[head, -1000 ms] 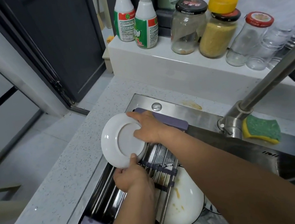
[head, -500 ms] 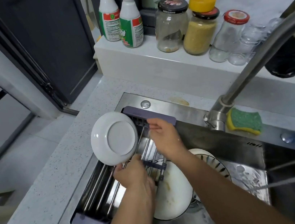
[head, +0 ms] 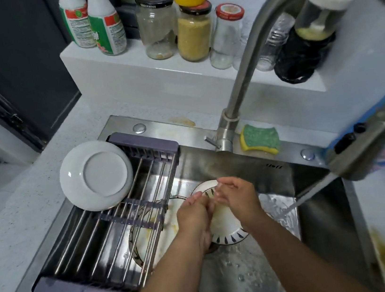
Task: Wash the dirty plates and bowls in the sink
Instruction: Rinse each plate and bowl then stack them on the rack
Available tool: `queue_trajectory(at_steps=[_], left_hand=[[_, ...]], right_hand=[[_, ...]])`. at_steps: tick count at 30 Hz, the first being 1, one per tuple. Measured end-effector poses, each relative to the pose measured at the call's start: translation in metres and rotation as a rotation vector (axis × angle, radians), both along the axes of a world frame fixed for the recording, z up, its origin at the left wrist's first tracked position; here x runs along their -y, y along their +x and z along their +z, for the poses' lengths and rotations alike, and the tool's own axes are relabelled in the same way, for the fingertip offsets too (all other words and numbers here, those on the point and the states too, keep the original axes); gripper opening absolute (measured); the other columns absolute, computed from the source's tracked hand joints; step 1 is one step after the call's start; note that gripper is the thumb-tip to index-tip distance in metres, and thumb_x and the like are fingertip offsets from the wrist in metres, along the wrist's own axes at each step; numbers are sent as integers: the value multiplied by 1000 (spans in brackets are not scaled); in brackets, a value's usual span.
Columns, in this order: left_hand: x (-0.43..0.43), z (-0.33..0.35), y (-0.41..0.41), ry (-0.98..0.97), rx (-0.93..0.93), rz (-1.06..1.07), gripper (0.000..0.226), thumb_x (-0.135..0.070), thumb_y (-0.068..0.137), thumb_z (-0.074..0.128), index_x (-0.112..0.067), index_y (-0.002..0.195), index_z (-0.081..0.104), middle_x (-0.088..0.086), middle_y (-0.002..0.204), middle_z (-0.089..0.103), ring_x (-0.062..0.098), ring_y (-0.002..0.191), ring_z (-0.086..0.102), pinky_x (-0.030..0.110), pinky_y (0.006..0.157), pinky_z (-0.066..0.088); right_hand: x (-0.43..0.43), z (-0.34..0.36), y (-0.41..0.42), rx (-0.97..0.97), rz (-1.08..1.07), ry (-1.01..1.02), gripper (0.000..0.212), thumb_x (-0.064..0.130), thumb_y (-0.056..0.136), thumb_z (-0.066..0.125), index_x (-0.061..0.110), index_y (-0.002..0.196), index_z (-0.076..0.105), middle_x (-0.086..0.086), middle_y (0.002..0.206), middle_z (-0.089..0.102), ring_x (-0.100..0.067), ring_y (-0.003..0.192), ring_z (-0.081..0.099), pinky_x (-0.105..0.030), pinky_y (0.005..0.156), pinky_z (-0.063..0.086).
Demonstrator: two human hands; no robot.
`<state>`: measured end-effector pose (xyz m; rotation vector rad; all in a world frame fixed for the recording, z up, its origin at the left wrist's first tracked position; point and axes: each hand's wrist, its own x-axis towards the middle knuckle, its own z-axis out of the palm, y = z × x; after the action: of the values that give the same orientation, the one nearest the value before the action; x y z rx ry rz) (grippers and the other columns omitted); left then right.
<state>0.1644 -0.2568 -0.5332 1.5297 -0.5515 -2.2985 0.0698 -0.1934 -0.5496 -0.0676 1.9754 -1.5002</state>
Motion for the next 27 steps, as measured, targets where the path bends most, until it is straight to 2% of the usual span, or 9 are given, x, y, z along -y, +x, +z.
queue_trajectory(at_steps=[3, 6, 8, 10, 13, 16, 19, 24, 27], left_hand=[[-13, -13, -7, 61, 5, -27, 19, 10, 96, 53, -7, 96, 63, 13, 82, 55, 17, 69, 56, 22, 65, 56], [-28, -23, -6, 126, 37, -18, 17, 10, 96, 54, -1, 105, 62, 17, 92, 58, 21, 83, 58, 23, 63, 60], [-37, -28, -2, 153, 60, -21, 18, 9, 97, 55, 1, 111, 62, 17, 94, 56, 22, 82, 57, 26, 65, 60], [-45, -33, 1, 166, 75, -42, 19, 8, 97, 53, 1, 113, 62, 18, 94, 55, 22, 77, 55, 26, 64, 60], [-53, -39, 3, 196, 93, -47, 20, 8, 97, 50, 0, 110, 63, 18, 90, 57, 22, 74, 58, 28, 64, 60], [-58, -45, 4, 232, 109, -32, 17, 9, 97, 50, -1, 104, 62, 17, 84, 57, 22, 71, 58, 26, 52, 61], [-64, -49, 7, 278, 125, -16, 15, 7, 100, 49, 0, 91, 59, 15, 74, 55, 22, 66, 55, 25, 48, 57], [-76, -58, 18, 328, 191, -68, 18, 5, 101, 48, 2, 84, 55, 13, 55, 55, 21, 60, 50, 24, 40, 52], [-81, -61, 21, 298, 206, -108, 25, 2, 101, 49, -2, 78, 55, 9, 50, 50, 19, 53, 44, 21, 37, 45]], right_hand=[[-24, -9, -7, 44, -64, 16, 12, -2, 95, 64, 7, 95, 71, -10, 81, 70, -19, 72, 68, -31, 74, 62], [-48, -31, -11, 30, -89, 159, 16, 2, 90, 65, 11, 78, 72, -15, 77, 69, -19, 60, 64, -34, 62, 59], [-63, -43, -11, -77, -58, 360, 10, 11, 88, 69, 9, 79, 68, -13, 79, 70, -24, 66, 67, -35, 62, 57], [-76, -51, -10, -199, 34, 582, 20, 22, 87, 73, 7, 89, 61, -8, 85, 69, -30, 82, 68, -35, 69, 51], [-84, -62, -5, -109, 87, 718, 42, 35, 85, 75, 6, 105, 53, -9, 96, 68, -32, 88, 68, -34, 70, 50], [-91, -88, -4, -9, 158, 664, 32, 37, 85, 67, 7, 95, 66, -11, 82, 73, -30, 67, 74, -47, 66, 63], [-90, -98, -4, 139, 120, 553, 14, 14, 95, 57, 3, 97, 66, -20, 88, 73, -32, 60, 75, -51, 58, 63], [-85, -79, -3, -2, 128, 689, 15, 7, 95, 55, -2, 103, 64, -19, 100, 70, -31, 79, 68, -29, 58, 53], [-87, -76, -5, -48, 205, 767, 17, 14, 95, 57, 2, 105, 64, -14, 99, 69, -28, 82, 66, -29, 68, 55]])
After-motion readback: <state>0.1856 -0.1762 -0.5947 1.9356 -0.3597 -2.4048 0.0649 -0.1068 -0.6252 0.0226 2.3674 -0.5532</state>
